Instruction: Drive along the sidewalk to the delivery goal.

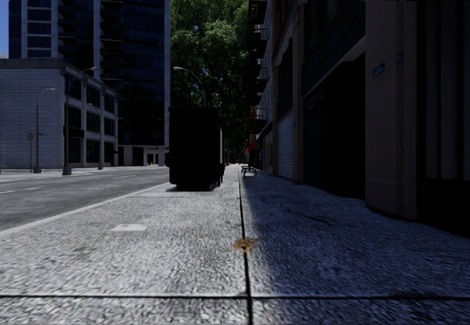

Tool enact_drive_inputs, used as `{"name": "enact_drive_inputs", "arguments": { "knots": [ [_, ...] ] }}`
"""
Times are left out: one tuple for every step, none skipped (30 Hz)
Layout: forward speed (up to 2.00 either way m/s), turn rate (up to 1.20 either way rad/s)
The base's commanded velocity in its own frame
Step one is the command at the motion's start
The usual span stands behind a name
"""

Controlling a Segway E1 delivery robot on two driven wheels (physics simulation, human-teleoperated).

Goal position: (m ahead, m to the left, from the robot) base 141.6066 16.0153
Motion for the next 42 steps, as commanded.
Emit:
{"name": "enact_drive_inputs", "arguments": {
  "knots": [
    [2.00, -0.04],
    [2.00, -0.04],
    [2.00, -0.09],
    [2.00, -0.16],
    [2.00, -0.21],
    [2.00, -0.22],
    [2.00, -0.22],
    [2.00, -0.17],
    [2.00, -0.05],
    [2.00, 0.00],
    [2.00, 0.00],
    [2.00, 0.00],
    [2.00, 0.00],
    [2.00, 0.00],
    [2.00, 0.00],
    [2.00, 0.00],
    [2.00, 0.00],
    [2.00, 0.00],
    [2.00, 0.00],
    [2.00, 0.00],
    [2.00, 0.00],
    [2.00, 0.00],
    [2.00, 0.00],
    [2.00, 0.00],
    [2.00, 0.00],
    [2.00, 0.00],
    [2.00, 0.00],
    [2.00, 0.00],
    [2.00, 0.00],
    [2.00, 0.00],
    [2.00, 0.00],
    [2.00, 0.00],
    [2.00, 0.00],
    [2.00, 0.00],
    [2.00, 0.00],
    [2.00, 0.00],
    [2.00, 0.00],
    [2.00, 0.00],
    [2.00, 0.00],
    [2.00, 0.00],
    [2.00, 0.00],
    [2.00, 0.00]
  ]
}}
